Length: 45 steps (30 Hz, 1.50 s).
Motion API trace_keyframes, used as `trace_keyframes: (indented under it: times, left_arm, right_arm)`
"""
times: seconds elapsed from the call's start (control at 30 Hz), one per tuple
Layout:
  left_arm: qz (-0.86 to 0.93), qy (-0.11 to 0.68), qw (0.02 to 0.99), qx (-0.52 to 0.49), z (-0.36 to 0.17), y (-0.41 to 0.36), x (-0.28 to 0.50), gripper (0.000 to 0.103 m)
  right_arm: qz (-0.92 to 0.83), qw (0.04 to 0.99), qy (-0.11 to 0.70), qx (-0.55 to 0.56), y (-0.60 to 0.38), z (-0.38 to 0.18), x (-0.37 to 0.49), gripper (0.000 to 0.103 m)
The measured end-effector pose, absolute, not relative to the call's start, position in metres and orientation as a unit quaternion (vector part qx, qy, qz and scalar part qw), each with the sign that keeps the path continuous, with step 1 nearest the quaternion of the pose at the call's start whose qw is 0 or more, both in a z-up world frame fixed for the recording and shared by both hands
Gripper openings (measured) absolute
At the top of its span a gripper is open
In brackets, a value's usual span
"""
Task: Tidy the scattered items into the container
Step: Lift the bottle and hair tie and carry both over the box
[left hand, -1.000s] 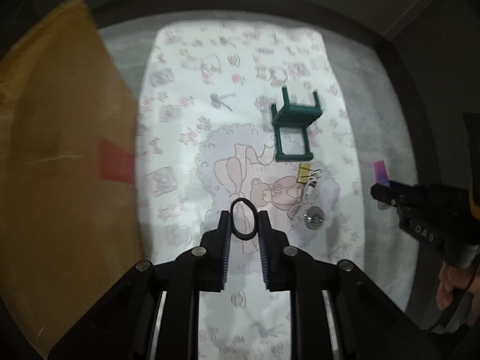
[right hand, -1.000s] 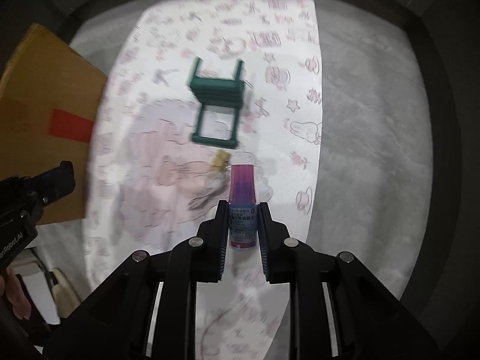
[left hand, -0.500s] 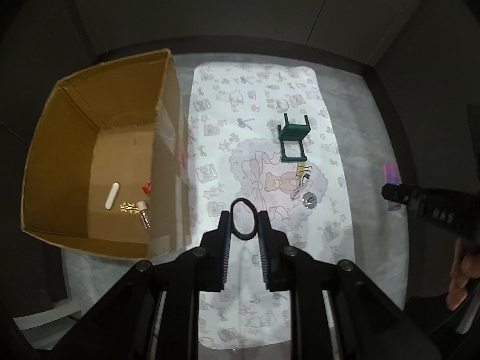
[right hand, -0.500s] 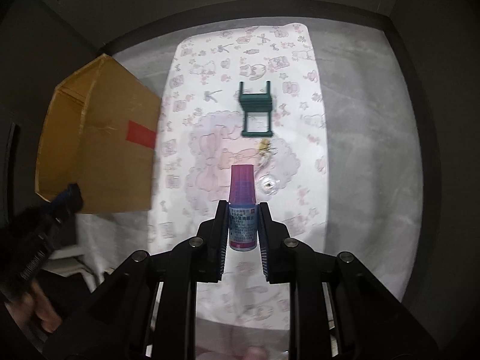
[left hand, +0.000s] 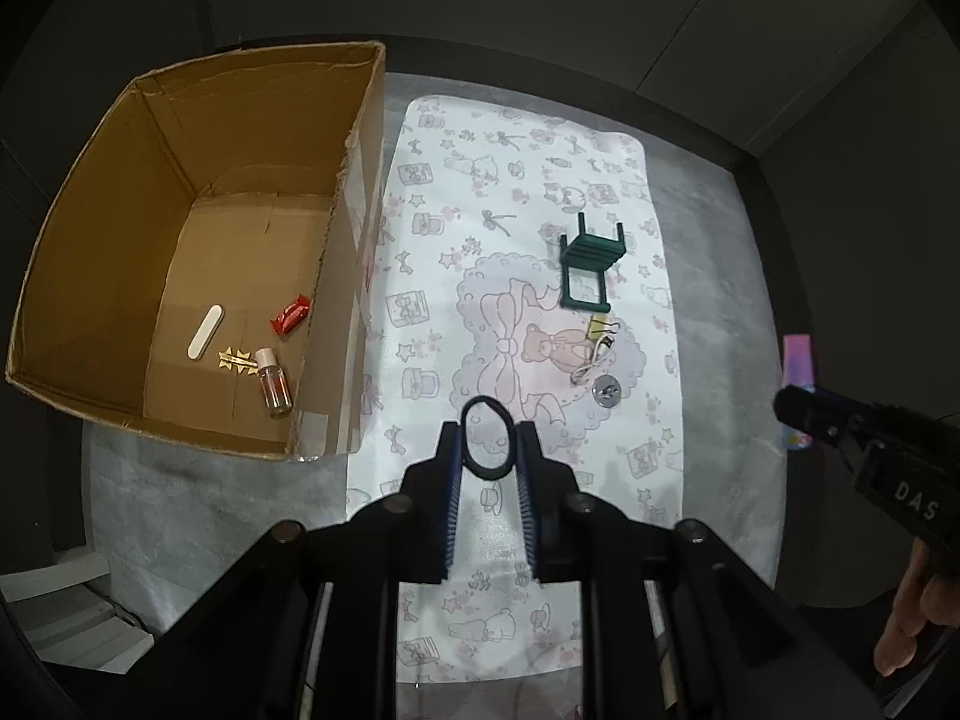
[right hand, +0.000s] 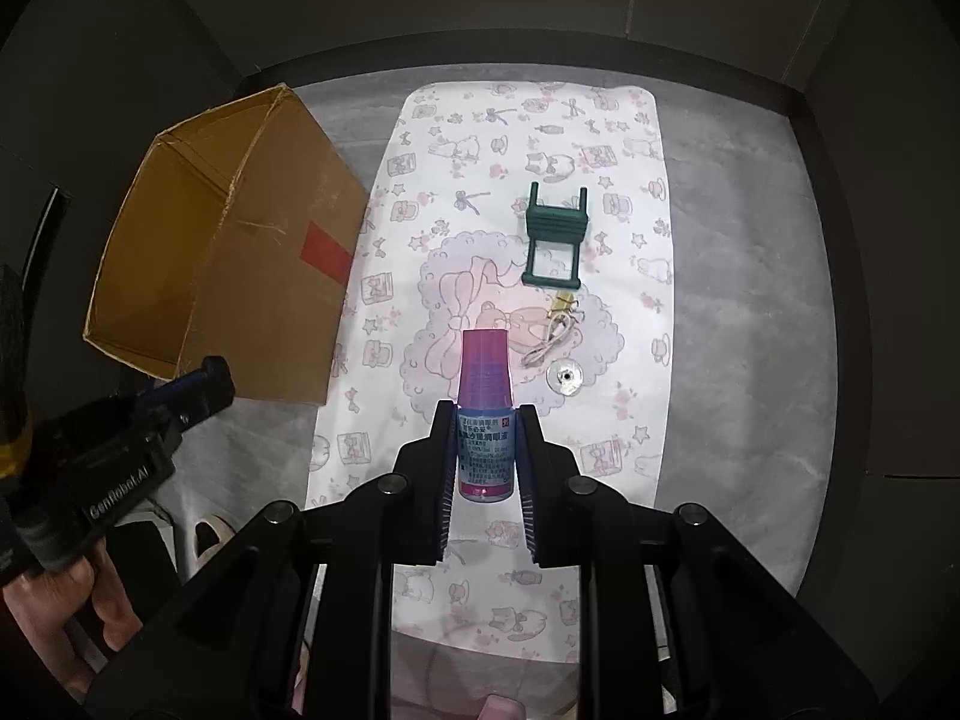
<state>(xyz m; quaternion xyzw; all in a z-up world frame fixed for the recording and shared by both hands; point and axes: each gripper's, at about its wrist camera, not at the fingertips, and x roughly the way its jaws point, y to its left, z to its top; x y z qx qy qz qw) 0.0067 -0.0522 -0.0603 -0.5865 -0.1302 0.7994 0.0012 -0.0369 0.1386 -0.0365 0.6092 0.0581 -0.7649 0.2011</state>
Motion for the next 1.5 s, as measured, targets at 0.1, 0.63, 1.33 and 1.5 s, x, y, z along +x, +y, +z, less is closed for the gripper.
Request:
trace_keyframes:
  times: [0.1,0.63,1.33,1.5]
  left_arm:
    - [0.807,-0.124,0.005,-0.578,-0.053,-0.050,0.008,0.018]
    - [0.826,-0.141,-0.019,-0.546,-0.025,-0.082,0.005,0.018]
    - [0.811,-0.209,-0.129,-0.531,-0.022,-0.224,0.014,0.018]
    - [0.798,-0.243,-0.147,-0.532,-0.043,-0.256,0.013,0.018]
  right_arm:
    - [-0.768,0.204,0.069,0.603,0.133,-0.033,-0.036,0.019]
    - [-0.772,0.224,0.099,0.587,0.098,-0.025,-0.035,0.019]
    - [-0.743,0.327,0.160,0.561,-0.094,-0.013,-0.032,0.019]
    - [-0.721,0.350,0.169,0.574,-0.135,-0.028,-0.032,0.019]
